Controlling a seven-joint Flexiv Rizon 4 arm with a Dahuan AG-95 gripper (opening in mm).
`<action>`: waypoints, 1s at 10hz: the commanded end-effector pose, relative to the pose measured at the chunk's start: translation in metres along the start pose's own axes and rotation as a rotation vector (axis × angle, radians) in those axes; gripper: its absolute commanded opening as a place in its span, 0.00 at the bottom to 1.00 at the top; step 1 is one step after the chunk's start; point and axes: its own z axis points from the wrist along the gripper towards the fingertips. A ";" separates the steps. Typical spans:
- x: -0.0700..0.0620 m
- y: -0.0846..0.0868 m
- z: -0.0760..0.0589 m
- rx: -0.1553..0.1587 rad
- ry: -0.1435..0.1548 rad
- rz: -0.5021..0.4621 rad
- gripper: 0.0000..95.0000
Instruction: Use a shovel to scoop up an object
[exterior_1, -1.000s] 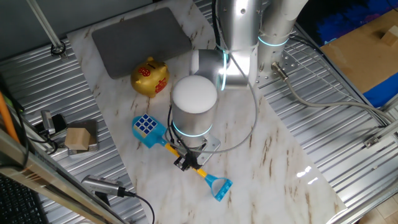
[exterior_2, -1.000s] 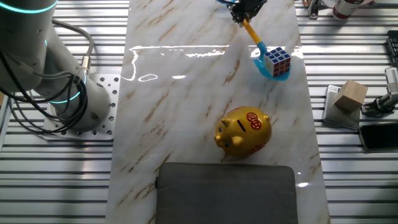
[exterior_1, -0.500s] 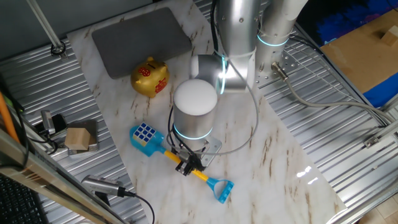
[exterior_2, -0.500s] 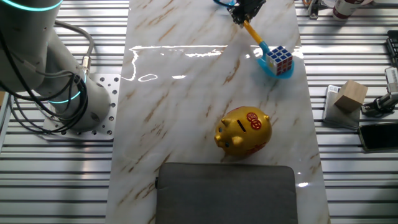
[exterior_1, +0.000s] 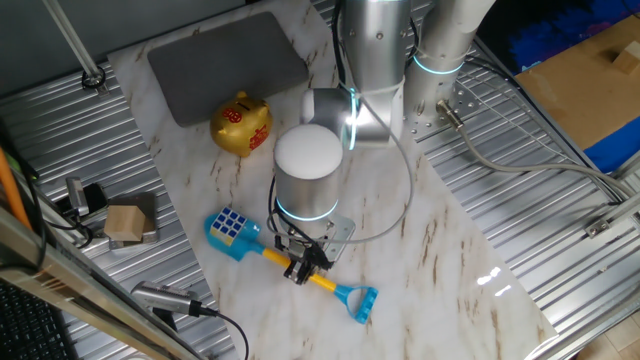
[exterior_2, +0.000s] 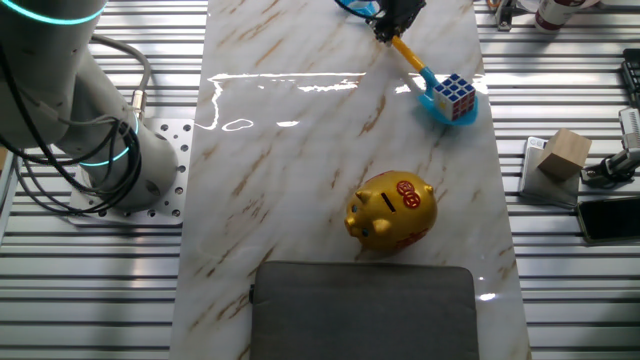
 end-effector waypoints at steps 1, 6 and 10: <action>-0.002 -0.002 0.002 -0.003 -0.003 -0.025 0.00; -0.002 -0.002 0.007 -0.014 -0.004 -0.037 0.00; -0.002 -0.002 0.010 -0.039 -0.009 -0.029 0.00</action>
